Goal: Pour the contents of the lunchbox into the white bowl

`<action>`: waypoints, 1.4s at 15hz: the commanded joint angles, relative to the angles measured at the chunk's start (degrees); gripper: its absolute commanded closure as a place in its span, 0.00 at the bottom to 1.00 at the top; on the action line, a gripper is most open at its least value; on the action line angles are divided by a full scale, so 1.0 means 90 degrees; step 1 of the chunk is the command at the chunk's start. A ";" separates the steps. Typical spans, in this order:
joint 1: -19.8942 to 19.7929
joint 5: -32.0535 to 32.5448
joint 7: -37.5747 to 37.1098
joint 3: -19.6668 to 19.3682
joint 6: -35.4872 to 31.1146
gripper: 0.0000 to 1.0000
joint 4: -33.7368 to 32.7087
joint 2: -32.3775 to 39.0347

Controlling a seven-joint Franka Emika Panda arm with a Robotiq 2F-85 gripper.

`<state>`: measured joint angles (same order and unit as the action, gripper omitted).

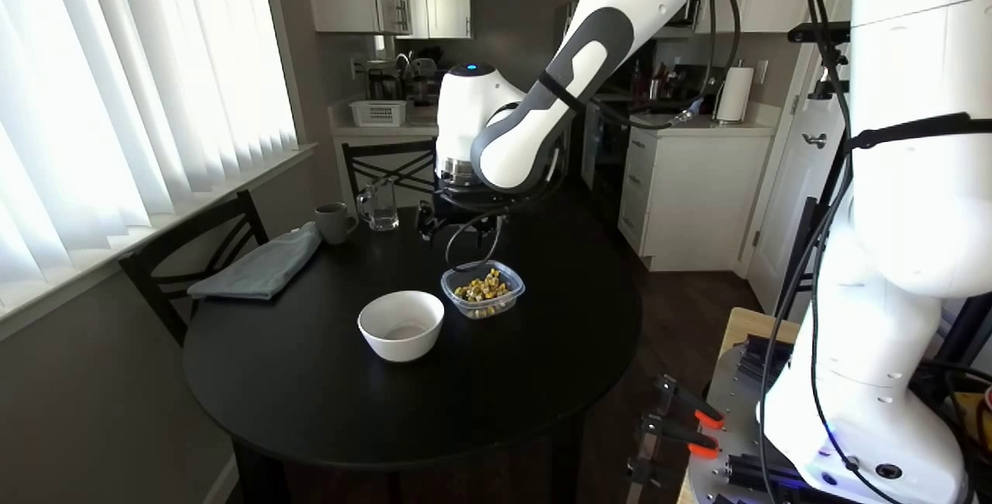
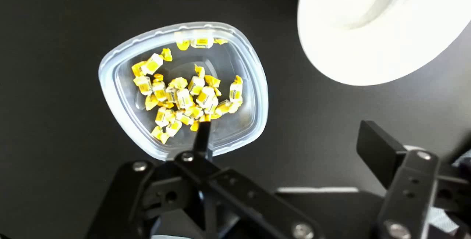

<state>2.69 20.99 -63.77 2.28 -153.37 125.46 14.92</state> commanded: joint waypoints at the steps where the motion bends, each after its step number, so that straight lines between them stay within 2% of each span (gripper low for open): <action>1: 0.0398 -0.0152 0.0076 -0.0387 0.0083 0.00 -0.0154 0.0098; 5: 0.0560 -0.0040 0.0013 -0.0476 0.0139 0.00 -0.0235 0.0108; 6: 0.0711 0.0335 -0.0208 -0.0656 -0.0149 0.00 -0.0198 0.0062; 10: 0.0956 0.1743 0.0087 -0.1338 -0.0669 0.00 -0.0734 0.0598; 13: 0.0886 0.2640 -0.0098 -0.1632 -0.1103 0.00 -0.1034 0.0969; 16: 0.0488 0.2197 0.0677 -0.1311 -0.1313 0.00 -0.1176 0.1408; 19: 0.0112 0.1763 0.1389 -0.0829 -0.1079 0.00 -0.1318 0.1767; 20: 0.0224 0.1242 0.1800 -0.0895 -0.1029 0.00 -0.1317 0.1835; 21: 0.0156 0.0859 0.2083 -0.0783 -0.0973 0.00 -0.1339 0.1896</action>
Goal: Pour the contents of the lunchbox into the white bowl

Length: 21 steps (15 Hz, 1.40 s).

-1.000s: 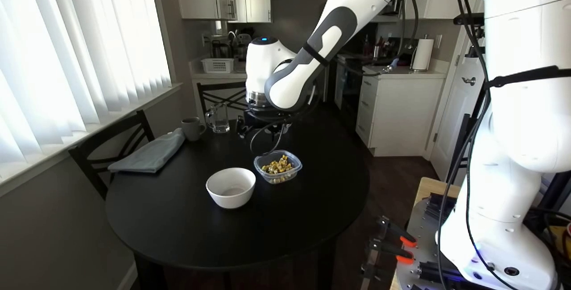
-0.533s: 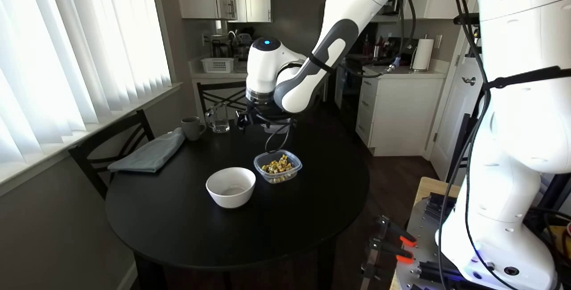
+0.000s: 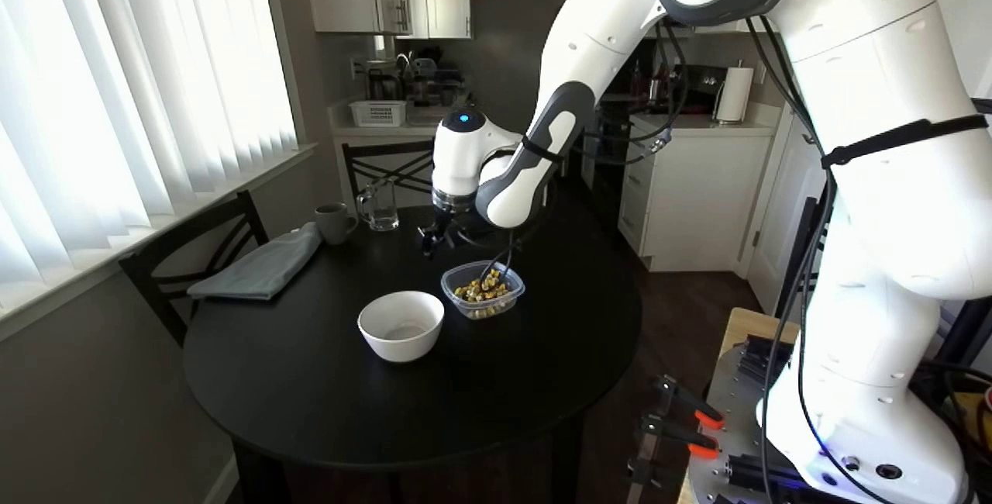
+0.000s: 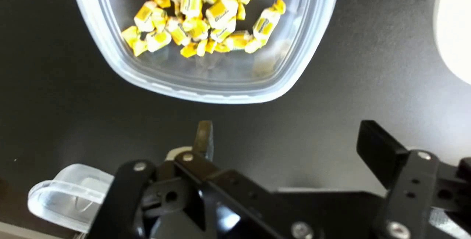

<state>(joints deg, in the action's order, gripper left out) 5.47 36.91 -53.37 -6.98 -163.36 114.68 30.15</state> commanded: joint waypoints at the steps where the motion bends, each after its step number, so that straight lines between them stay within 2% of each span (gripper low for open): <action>1: -0.0126 -0.1332 0.1202 0.0254 0.0208 0.00 -0.0161 0.0236; 5: -0.0113 -0.2868 0.1933 0.0349 0.0674 0.00 -0.0422 0.0365; 8: 0.0027 -0.3501 0.2016 0.0212 0.1362 0.00 -0.0730 0.0490; 21: -0.0033 -0.4091 0.2004 0.0132 0.2777 0.00 -0.2441 0.1776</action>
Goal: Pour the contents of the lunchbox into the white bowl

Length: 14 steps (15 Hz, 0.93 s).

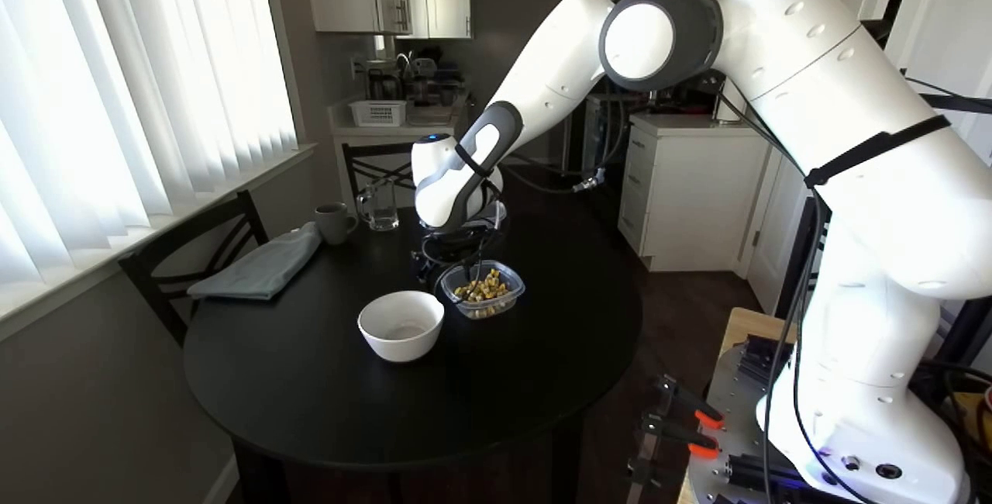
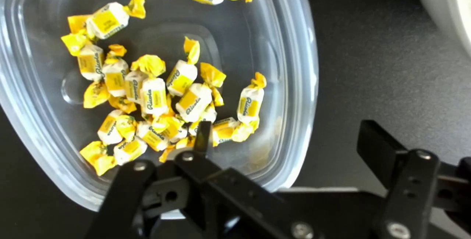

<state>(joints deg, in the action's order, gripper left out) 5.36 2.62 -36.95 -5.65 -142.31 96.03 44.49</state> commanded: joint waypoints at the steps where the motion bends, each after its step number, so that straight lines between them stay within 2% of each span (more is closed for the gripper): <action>1: -0.0028 -0.0306 0.0180 -0.0012 0.0553 0.00 -0.0465 0.0233; 2: -0.0039 -0.0342 0.0188 0.0005 0.0673 0.05 -0.0523 0.0251; 3: -0.0040 -0.0355 0.0190 0.0005 0.0752 0.05 -0.0600 0.0290; 4: -0.0058 -0.0385 0.0226 0.0035 0.0825 0.29 -0.0637 0.0294; 5: -0.0061 -0.0396 0.0224 0.0037 0.0894 0.30 -0.0698 0.0321; 6: -0.0062 -0.0409 0.0214 0.0037 0.0942 0.36 -0.0731 0.0330; 9: -0.0054 -0.0475 0.0139 0.0020 0.1118 0.57 -0.0853 0.0374; 14: 0.0012 -0.0718 -0.0623 -0.0124 0.1750 0.90 -0.1168 0.0494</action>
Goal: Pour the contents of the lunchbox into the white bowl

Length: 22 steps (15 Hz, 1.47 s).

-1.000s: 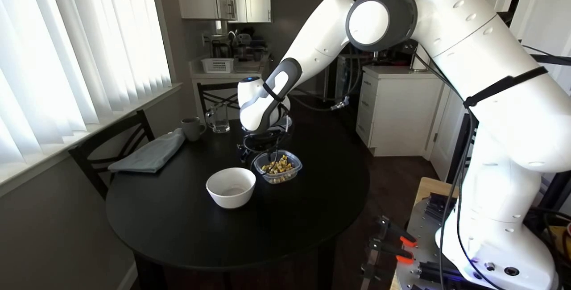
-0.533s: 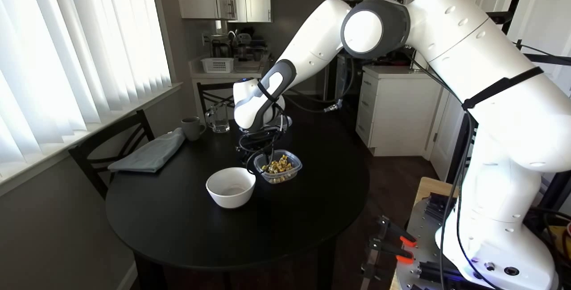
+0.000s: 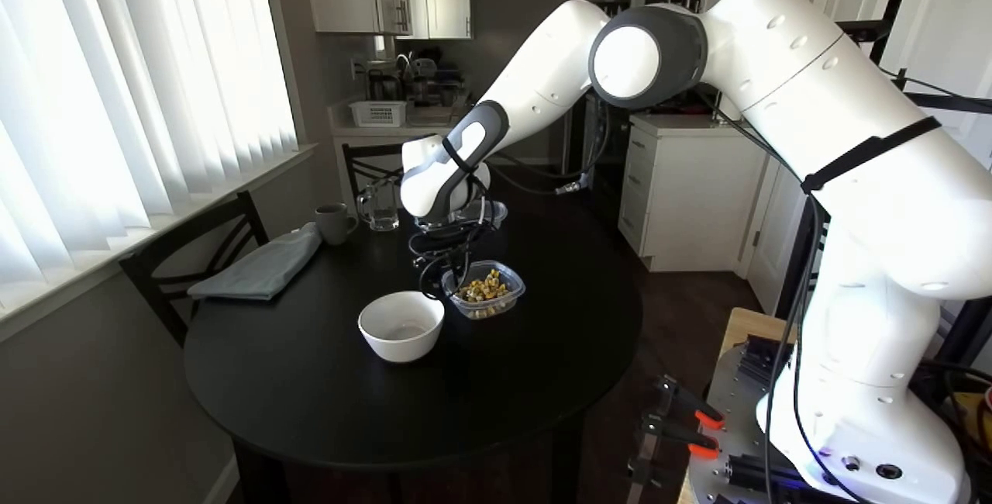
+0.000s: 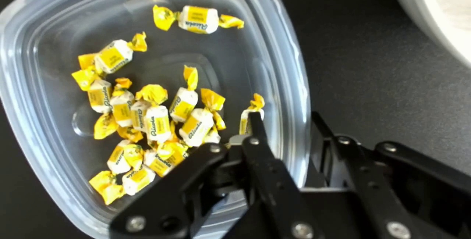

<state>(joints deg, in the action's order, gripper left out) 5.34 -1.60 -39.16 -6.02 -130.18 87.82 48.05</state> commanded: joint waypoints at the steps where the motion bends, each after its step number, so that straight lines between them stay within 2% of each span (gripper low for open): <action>1: 0.0008 -0.0280 -0.0501 -0.0090 0.0448 0.95 -0.0282 0.0103; 4: 0.0001 -0.0287 -0.0806 -0.0094 0.0472 1.00 -0.0273 0.0054; 5: 0.0000 -0.0271 -0.0862 -0.0092 0.0445 0.98 -0.0276 0.0048; 11: 0.0172 -0.0138 -0.1130 -0.0145 0.0324 0.98 0.0046 -0.0287; 17: 0.0564 0.0119 -0.1556 -0.0244 -0.0295 0.98 0.1206 -0.1542; 22: 0.0871 0.0661 -0.2009 -0.0365 -0.0917 0.98 0.2131 -0.2429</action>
<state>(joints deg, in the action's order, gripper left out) 11.53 1.01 -53.69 -8.38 -135.00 99.37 32.65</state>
